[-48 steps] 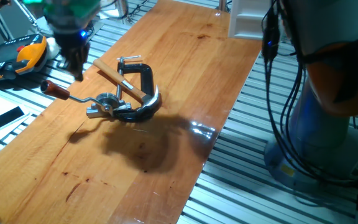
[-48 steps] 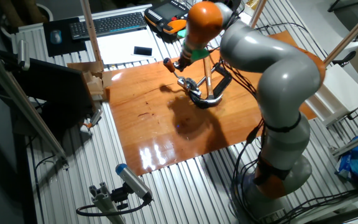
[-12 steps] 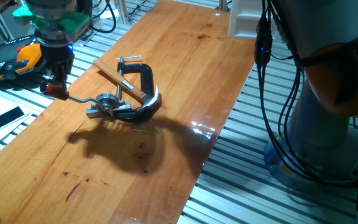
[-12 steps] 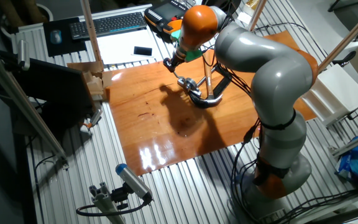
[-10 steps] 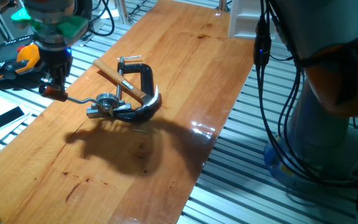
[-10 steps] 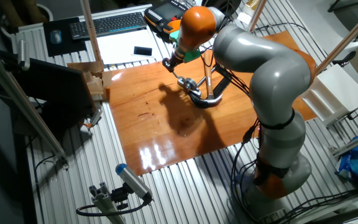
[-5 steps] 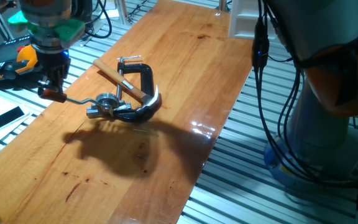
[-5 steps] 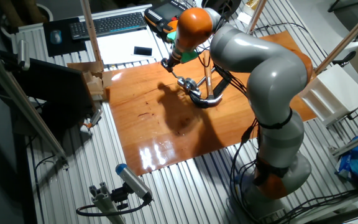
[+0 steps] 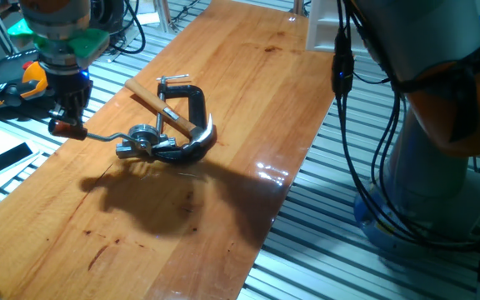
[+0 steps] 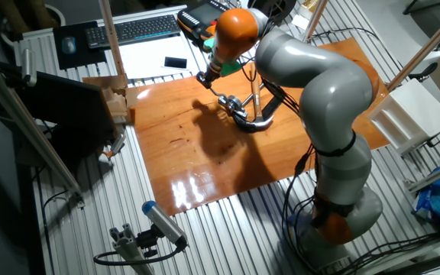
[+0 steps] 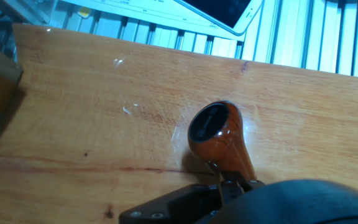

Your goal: Push down the lever

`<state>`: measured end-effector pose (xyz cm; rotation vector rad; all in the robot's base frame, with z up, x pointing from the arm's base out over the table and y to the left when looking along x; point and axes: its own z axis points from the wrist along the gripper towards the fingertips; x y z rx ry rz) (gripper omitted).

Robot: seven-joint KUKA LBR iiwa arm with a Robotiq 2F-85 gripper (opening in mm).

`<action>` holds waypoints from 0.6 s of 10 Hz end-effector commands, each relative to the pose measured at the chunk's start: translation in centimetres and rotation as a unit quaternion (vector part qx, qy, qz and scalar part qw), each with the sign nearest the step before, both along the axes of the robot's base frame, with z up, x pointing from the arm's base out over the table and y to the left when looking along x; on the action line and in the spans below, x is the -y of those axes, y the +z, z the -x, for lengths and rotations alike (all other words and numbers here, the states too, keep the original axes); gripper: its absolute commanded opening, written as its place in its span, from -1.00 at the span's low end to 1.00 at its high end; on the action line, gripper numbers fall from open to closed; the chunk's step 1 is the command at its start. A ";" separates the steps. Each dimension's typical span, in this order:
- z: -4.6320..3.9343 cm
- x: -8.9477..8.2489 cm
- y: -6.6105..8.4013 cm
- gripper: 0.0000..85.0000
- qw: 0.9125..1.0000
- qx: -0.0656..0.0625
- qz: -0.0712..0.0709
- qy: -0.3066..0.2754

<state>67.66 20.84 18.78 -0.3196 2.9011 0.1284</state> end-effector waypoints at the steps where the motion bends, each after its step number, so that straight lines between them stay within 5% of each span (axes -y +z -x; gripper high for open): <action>1: -0.13 0.0 -0.1 -1.00 1.000 0.001 0.000 0.000; 6: -0.97 -0.5 -1.3 -1.00 1.000 -0.002 0.006 -0.002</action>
